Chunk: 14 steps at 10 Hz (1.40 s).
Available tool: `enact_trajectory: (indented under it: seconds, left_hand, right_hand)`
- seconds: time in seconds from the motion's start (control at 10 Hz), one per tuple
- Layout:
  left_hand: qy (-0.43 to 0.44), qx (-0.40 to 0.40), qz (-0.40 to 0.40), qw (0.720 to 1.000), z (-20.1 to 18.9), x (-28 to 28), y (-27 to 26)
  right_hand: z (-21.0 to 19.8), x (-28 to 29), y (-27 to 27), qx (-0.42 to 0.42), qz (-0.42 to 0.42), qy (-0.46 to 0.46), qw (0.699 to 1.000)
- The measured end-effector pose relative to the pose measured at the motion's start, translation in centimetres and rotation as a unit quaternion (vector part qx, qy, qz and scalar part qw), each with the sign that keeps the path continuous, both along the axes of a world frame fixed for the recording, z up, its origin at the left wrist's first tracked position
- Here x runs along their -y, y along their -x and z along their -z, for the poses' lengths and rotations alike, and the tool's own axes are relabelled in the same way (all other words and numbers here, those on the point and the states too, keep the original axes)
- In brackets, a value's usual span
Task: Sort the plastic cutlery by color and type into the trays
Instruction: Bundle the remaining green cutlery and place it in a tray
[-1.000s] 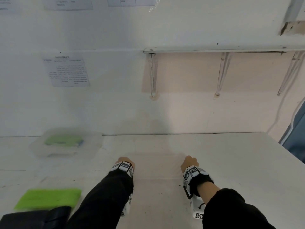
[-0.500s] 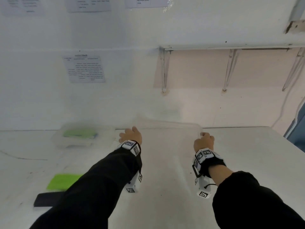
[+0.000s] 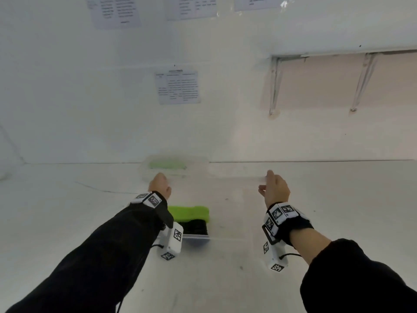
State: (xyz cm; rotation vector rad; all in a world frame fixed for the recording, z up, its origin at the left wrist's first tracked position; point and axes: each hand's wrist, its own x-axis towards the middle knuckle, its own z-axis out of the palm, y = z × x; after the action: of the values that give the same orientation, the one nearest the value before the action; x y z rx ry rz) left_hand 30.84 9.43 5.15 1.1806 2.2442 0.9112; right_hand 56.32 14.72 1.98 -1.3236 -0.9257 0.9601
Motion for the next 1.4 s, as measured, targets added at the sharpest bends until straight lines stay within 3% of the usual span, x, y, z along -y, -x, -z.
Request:
enact_trajectory:
  seconds: [0.1,0.2,0.4,0.6,0.7,1.0,1.2,1.4]
  left_hand:
    - [0.033,0.035,-0.014,0.999,1.9,2.4,3.1]
    - [0.013,0.134,-0.031,0.99,3.4,2.8,5.4]
    - [0.064,-0.032,0.04,0.997,3.8,4.4,5.9]
    - [0.063,-0.065,0.028,0.996,4.0,5.1,5.5]
    - [0.072,-0.028,0.016,0.997,4.1,5.3,5.6]
    - [0.002,0.098,-0.063,0.993,6.5,5.9,5.5]
    - [-0.021,0.091,-0.074,0.993,7.1,6.1,5.6]
    - [-0.025,0.118,-0.053,0.991,7.4,6.6,5.7]
  right_hand:
    - [1.6,2.0,1.9,0.073,-0.029,0.011,0.997]
    - [2.7,3.8,2.9,0.16,-0.051,0.032,0.985]
    - [3.1,5.7,3.6,0.287,-0.07,0.059,0.954]
    - [2.9,6.0,4.4,0.366,-0.087,0.094,0.922]
    - [3.3,5.9,4.4,0.41,-0.101,0.128,0.897]
    - [4.1,5.7,4.5,0.395,-0.069,0.133,0.906]
    - [4.5,5.6,4.6,0.387,-0.064,0.101,0.914]
    - [4.4,5.7,5.3,0.354,-0.038,0.152,0.922]
